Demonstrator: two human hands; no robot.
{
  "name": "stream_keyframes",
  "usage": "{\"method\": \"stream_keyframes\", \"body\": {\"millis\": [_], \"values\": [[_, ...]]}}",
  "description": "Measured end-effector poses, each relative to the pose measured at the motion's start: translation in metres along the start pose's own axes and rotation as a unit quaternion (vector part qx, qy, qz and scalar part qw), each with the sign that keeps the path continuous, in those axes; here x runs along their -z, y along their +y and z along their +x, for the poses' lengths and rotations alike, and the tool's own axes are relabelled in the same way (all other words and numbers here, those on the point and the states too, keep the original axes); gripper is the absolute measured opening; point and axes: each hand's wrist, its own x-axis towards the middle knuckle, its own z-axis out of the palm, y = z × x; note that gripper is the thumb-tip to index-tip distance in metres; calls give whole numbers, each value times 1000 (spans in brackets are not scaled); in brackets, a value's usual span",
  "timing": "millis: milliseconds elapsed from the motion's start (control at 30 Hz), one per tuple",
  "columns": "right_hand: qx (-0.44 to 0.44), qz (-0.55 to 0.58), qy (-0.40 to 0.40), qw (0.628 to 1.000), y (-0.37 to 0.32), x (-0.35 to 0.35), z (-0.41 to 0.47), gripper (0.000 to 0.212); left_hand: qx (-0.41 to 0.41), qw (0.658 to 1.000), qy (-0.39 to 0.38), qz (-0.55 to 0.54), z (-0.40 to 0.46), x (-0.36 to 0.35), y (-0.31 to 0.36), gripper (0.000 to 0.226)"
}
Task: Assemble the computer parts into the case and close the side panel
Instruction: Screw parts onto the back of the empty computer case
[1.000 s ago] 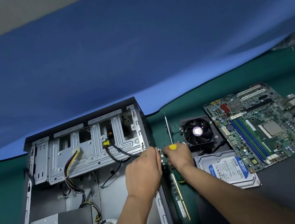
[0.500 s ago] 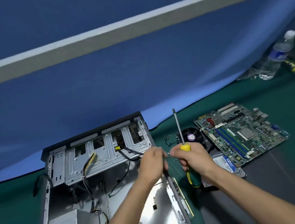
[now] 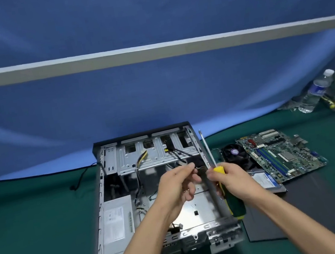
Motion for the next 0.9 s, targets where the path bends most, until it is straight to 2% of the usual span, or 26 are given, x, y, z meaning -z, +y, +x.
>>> {"method": "stream_keyframes", "body": {"millis": [67,167,233,333,433,533,667,900], "values": [[8,-64,-12,998,-4,-3,-14,7,14,996,32,-85,-11,7,2,15],[60,-79,-33,995,-11,-8,-36,5,-1,978,82,-192,-25,16,9,15],[105,-124,-40,986,-15,-11,-47,14,-26,963,105,-246,-34,20,15,15],[165,-270,-47,947,-19,-12,-63,32,-51,943,111,-310,-49,22,21,16],[174,-351,-70,918,-22,-12,-81,42,-61,936,109,-330,-66,19,20,17],[160,-356,-62,919,-13,-10,-104,40,-60,934,105,-337,-89,15,11,18],[166,-319,-58,931,7,-14,-133,22,-55,936,125,-323,-120,8,-9,17],[158,-231,-89,956,34,-39,-167,18,-58,937,150,-311,-168,13,-37,16]]}}
